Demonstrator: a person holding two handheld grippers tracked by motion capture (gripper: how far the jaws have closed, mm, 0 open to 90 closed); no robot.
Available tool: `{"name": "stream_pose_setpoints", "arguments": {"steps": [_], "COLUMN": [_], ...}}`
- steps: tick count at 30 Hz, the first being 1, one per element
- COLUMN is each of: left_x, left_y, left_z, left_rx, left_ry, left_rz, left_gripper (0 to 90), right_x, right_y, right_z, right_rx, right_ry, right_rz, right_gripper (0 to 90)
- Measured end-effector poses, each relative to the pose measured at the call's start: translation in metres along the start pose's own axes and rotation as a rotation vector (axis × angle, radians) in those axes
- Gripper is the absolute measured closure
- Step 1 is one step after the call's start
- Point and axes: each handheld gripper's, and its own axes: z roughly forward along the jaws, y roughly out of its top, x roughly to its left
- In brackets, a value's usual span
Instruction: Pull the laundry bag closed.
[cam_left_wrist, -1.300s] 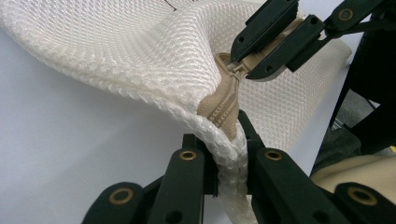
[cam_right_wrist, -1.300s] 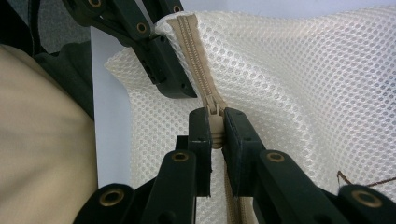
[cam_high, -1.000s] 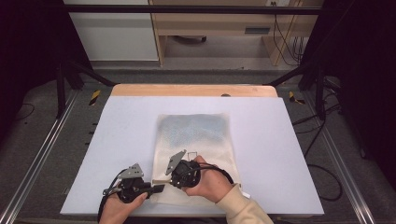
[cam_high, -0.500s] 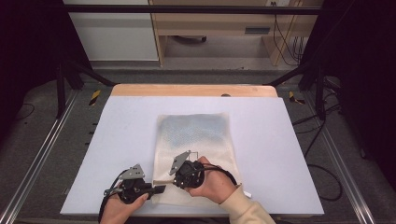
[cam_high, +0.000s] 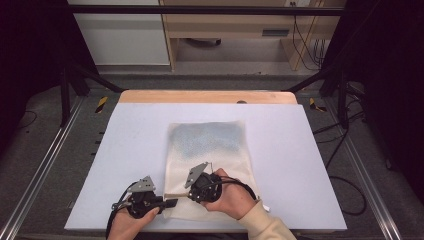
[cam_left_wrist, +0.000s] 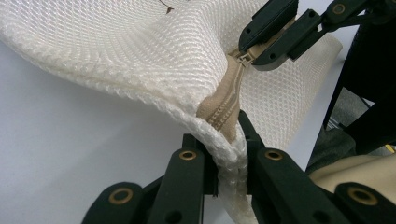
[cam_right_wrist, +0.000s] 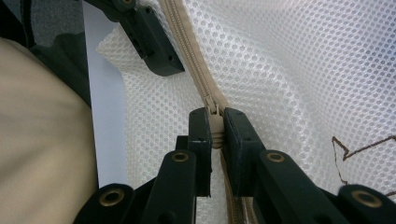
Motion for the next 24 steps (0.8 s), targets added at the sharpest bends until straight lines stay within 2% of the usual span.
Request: {"name": "stream_pose_setpoints", "arguments": {"steps": [16, 24], "left_x": [-0.0044, -0.0056], "left_y": [0.0011, 0.0012], "left_z": [0.0066, 0.0068], "left_rx": [0.003, 0.0], "left_ry": [0.003, 0.003], "left_rz": [0.014, 0.019], "left_gripper": [84.0, 84.0], "right_x": [-0.0011, -0.0008], "right_y": [-0.0043, -0.0062], "right_z": [-0.0035, -0.0053], "right_rx": [0.01, 0.006], "right_ry": [-0.025, -0.016], "right_rz": [0.001, 0.0], "right_gripper": [81.9, 81.9]}}
